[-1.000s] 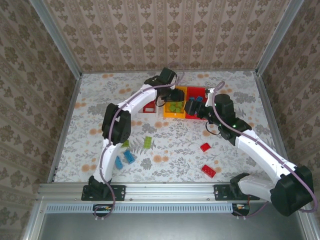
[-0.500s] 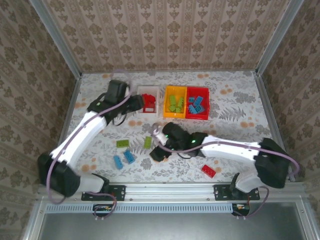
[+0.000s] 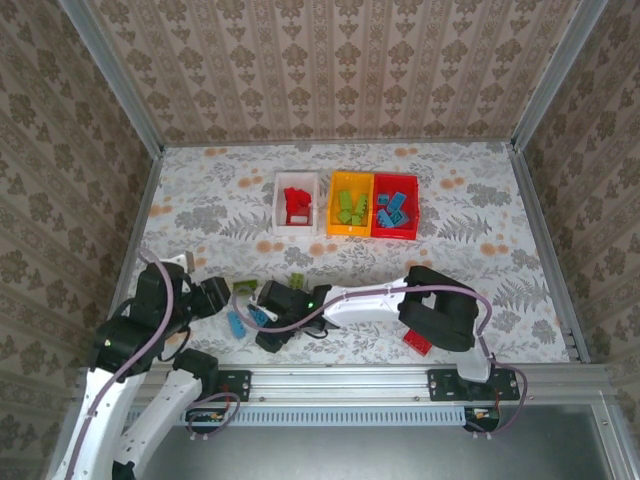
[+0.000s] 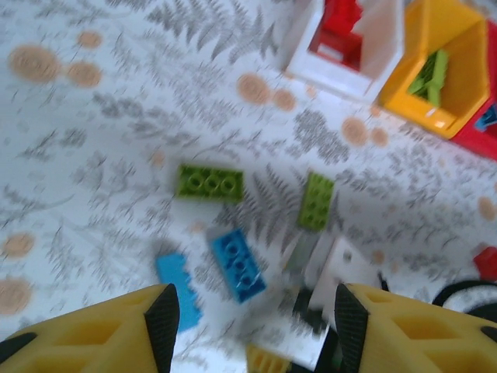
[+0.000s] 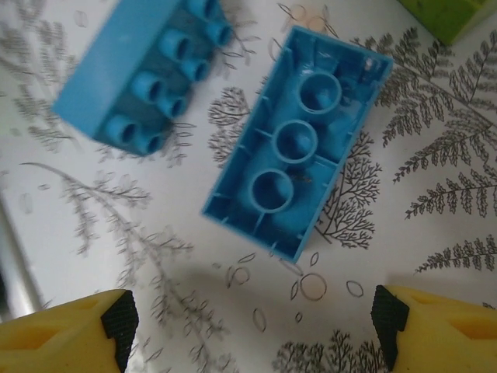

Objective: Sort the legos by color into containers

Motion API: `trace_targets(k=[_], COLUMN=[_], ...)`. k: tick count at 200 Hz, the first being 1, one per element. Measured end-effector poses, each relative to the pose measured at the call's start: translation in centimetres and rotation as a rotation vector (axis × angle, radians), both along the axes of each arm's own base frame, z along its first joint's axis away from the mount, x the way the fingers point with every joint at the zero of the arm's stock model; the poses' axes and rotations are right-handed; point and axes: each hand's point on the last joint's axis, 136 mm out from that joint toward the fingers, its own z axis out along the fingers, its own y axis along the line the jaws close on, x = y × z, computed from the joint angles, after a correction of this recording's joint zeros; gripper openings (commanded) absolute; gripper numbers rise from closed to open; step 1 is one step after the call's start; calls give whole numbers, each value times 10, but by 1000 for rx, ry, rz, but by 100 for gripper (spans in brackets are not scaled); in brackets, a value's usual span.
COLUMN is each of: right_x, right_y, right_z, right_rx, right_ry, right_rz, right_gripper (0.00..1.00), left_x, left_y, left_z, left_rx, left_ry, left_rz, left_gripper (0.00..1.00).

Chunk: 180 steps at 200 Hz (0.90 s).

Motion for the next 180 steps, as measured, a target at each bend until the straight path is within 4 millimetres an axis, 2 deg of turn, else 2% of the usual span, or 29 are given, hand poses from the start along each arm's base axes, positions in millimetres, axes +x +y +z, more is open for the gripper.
trace_targets(k=[12,40,81,102,144,162,180], right_x=[4,15,31,37,44,49,59], right_y=[2,19,36,37,30,19,2], right_z=[-4,1,-5,-5,-1,12,48], right_rx=[-10,17,0,-18,-40,-49,-11], right_ry=[-4,-13,-41,-61,-102,-121,-145], right_rz=[-27,-68,-122,-143,-169,-192,-229], right_gripper=[81,76,55,41,34,33,33], left_x=[-8,-21,-32,-34,-34,-29,-18], left_y=[5,11,15,17,14,6,-7], left_z=[-6,-11,-10,-8,-7,-1,7], left_rx=[17,33,34,36,25,-9,-52], left_ry=[28,59,63,61,62,41,19], left_rz=[5,7,8,10,0,-21,-52], left_gripper=[58,58,58,58,60,61,62])
